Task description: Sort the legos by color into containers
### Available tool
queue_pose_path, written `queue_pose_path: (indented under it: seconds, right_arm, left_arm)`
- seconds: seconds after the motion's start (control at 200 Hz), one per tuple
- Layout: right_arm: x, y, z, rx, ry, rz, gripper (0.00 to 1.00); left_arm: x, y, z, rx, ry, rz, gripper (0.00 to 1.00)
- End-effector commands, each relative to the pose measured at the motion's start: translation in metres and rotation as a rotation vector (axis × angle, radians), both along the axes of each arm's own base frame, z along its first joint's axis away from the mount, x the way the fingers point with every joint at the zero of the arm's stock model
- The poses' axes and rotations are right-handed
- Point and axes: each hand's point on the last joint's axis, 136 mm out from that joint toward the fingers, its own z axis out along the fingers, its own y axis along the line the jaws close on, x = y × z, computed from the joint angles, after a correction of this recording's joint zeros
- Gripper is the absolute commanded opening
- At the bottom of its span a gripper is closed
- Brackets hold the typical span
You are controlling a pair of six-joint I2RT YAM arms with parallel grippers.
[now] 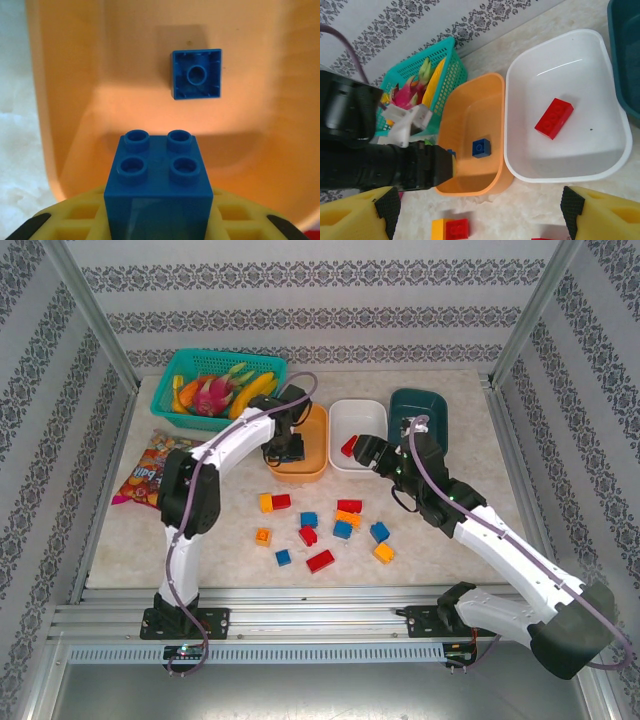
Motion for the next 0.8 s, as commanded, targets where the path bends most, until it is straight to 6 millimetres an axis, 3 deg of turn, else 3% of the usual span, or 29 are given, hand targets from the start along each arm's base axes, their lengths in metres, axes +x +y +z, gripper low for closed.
queue_pose_path:
  seconds: [0.0, 0.21, 0.335, 0.445, 0.625, 0.794]
  right_arm:
    - [-0.002, -0.004, -0.002, 0.032, 0.024, -0.024, 0.86]
    - [-0.009, -0.011, -0.019, 0.023, 0.073, -0.034, 0.86]
    - [-0.015, -0.017, -0.032, 0.004, 0.125, -0.054, 0.86]
    - [-0.025, -0.025, -0.047, -0.017, 0.195, -0.084, 0.85]
    - [-0.06, -0.054, -0.082, -0.136, 0.429, -0.17, 0.83]
    - [-0.112, -0.074, -0.123, -0.164, 0.715, -0.259, 0.84]
  left_arm:
    - [-0.002, 0.004, -0.003, 0.063, 0.034, -0.022, 0.26]
    - [-0.001, 0.004, -0.026, 0.085, 0.086, -0.004, 0.31]
    - [-0.002, 0.004, -0.03, 0.093, 0.097, 0.003, 0.47]
    - [0.0, 0.004, -0.024, 0.091, 0.086, 0.006, 0.54]
    - [0.008, -0.003, 0.014, 0.05, 0.007, 0.009, 0.61]
    - [0.003, -0.018, 0.079, -0.04, -0.134, -0.01, 0.7]
